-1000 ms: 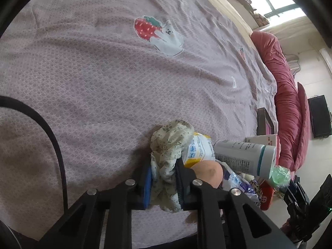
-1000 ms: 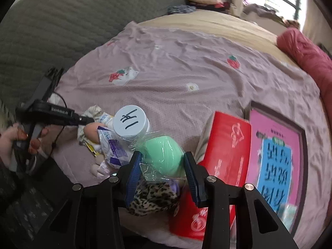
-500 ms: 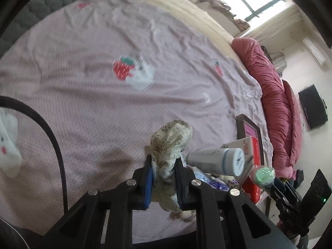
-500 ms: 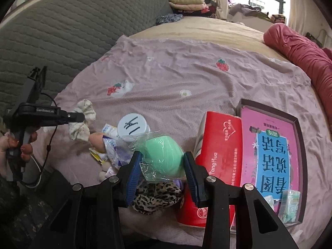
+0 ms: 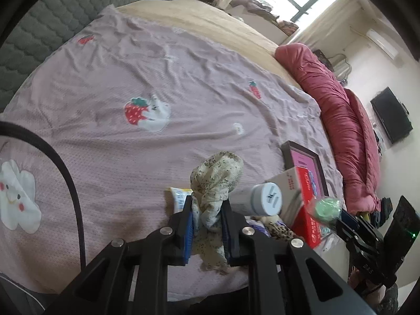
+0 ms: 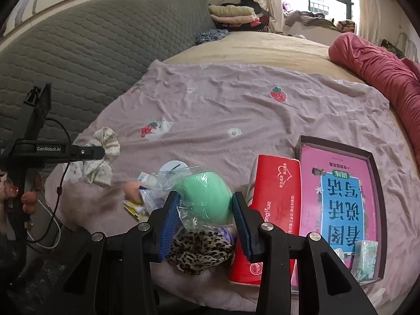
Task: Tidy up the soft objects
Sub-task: 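Carry the floral cloth and bagged green ball toward the pink book tray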
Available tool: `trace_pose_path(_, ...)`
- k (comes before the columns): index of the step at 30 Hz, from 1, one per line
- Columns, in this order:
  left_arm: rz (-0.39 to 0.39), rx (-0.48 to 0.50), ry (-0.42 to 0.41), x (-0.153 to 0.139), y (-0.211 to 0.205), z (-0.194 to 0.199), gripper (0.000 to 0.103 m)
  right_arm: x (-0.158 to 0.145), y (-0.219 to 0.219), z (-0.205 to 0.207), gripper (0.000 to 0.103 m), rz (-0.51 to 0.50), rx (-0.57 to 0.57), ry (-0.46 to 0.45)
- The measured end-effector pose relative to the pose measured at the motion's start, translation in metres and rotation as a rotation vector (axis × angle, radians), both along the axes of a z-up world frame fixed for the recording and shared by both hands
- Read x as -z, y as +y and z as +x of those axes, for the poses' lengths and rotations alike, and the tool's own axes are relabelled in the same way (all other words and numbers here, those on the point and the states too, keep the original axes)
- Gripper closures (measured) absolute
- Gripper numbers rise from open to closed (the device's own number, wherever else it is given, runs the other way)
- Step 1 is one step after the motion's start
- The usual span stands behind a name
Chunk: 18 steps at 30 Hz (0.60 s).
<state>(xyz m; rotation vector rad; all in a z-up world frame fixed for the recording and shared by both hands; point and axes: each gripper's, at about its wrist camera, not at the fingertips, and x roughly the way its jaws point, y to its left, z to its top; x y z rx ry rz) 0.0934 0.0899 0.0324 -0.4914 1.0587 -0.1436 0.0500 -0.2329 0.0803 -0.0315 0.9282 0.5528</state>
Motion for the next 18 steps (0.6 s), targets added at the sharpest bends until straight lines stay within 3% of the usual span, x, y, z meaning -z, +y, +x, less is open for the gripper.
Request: trace_pose_path(18,0.045,0.164,-0.125,-0.073,-0.086,-0.004,0.084,-0.042,-0.029,-0.012,0.061,0.063,0.057,-0.109)
